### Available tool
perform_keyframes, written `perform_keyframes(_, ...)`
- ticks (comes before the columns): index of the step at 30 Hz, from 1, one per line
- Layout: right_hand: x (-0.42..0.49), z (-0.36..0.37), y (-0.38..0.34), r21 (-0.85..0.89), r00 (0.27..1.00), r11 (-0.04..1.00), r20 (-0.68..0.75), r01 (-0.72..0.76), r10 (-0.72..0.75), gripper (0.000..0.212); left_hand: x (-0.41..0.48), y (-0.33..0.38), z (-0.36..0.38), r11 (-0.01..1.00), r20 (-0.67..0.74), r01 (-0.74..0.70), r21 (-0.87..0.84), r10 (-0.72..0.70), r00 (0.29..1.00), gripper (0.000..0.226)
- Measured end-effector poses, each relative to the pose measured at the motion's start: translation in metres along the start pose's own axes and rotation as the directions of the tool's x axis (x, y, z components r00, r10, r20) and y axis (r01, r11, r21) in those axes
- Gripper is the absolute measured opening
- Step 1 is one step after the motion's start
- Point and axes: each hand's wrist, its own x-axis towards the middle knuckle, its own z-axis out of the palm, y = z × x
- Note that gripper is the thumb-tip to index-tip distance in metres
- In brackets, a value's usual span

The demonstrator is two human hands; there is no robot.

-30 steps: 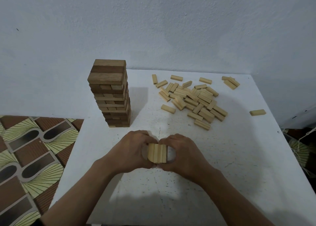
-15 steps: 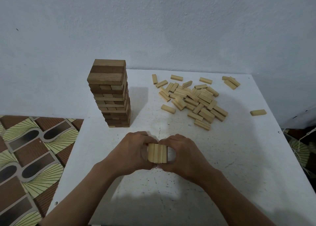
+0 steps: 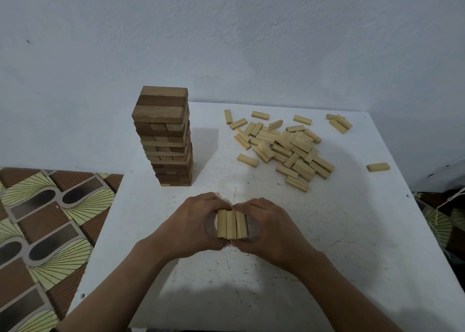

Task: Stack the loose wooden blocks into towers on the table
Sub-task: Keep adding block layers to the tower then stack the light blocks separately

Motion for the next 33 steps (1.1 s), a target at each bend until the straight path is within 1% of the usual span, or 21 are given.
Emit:
perform_keyframes(2,0.000,0.001,0.002,-0.017,1.000,1.000,-0.007,0.003,-0.003,0.071,-0.001,0.000,-0.001,1.000,0.001,0.002,-0.013,-0.002,1.000,0.063)
perform_keyframes(5,-0.001,0.001,0.001,-0.023,1.000,1.000,-0.005,0.009,-0.009,0.076,-0.003,-0.001,-0.002,0.999,0.012,0.005,-0.035,-0.004,1.000,0.065)
perform_keyframes(7,-0.004,0.000,0.000,0.015,1.000,1.000,0.003,-0.005,0.005,0.081,-0.004,-0.001,-0.003,0.998,0.020,0.001,-0.056,0.000,1.000,0.065)
perform_keyframes(10,-0.009,-0.004,0.004,0.116,0.998,0.992,0.014,-0.054,0.053,0.086,-0.005,0.000,-0.005,0.997,0.016,0.001,-0.078,0.001,1.000,0.067)
perform_keyframes(12,-0.012,-0.008,0.008,0.159,0.997,0.984,0.012,-0.078,0.077,0.083,-0.005,-0.001,-0.006,0.995,0.010,0.007,-0.096,-0.006,1.000,0.067)
perform_keyframes(15,-0.013,-0.012,0.010,0.174,0.996,0.981,0.009,-0.086,0.086,0.074,-0.006,-0.003,-0.004,0.993,0.003,0.011,-0.121,-0.011,1.000,0.060)
perform_keyframes(22,-0.008,-0.010,0.011,0.209,0.997,0.975,0.002,-0.078,0.079,0.062,-0.003,-0.002,-0.003,0.995,-0.011,0.013,-0.099,-0.014,1.000,0.055)
perform_keyframes(33,-0.008,-0.008,0.010,0.206,0.996,0.975,-0.018,-0.082,0.088,0.058,-0.002,-0.003,-0.003,0.995,-0.009,0.000,-0.102,-0.001,1.000,0.058)
